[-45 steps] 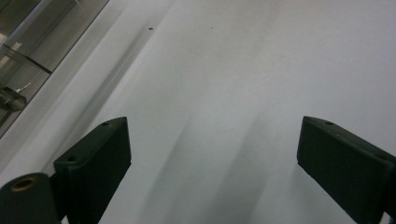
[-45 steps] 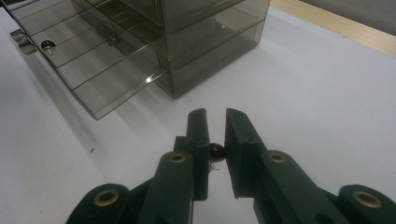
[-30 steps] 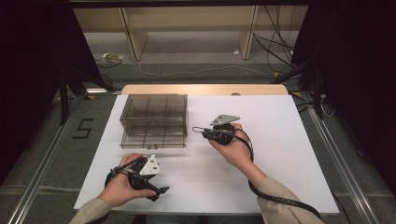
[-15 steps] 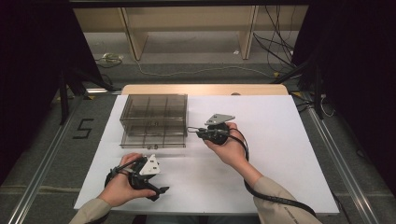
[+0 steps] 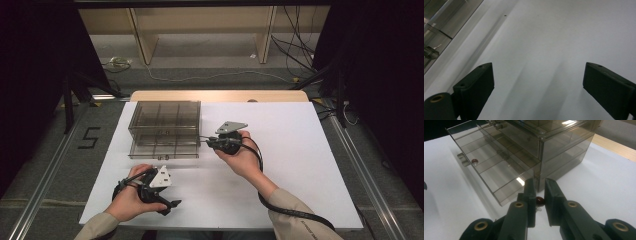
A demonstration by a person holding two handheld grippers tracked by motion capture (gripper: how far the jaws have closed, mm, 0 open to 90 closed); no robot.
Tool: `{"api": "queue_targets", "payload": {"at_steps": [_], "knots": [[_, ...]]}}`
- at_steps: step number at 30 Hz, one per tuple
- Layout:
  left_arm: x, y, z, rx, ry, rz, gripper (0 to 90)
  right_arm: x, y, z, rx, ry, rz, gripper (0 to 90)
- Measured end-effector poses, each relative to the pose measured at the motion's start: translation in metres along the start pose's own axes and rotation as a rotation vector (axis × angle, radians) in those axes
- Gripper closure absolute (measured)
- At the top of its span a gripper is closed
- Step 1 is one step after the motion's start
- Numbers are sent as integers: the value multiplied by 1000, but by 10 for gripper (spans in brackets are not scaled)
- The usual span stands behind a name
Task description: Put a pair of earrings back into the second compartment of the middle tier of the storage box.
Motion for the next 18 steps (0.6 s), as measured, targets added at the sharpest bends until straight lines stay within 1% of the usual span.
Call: {"api": "queue_targets", "payload": {"at_steps": [18], "knots": [[0, 0, 0, 6, 2, 3, 96, -12, -5, 9, -19, 15, -12, 805]]}}
Point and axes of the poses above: each handheld gripper's, and its own axes: y roughly backward along the jaws, x roughly out of its underside, z roughly to its left, the point moved 5 cm from there along -y, roughly forward along the jaws, and after that the axes turned 7 degrees about z, right-handed, at the moved point
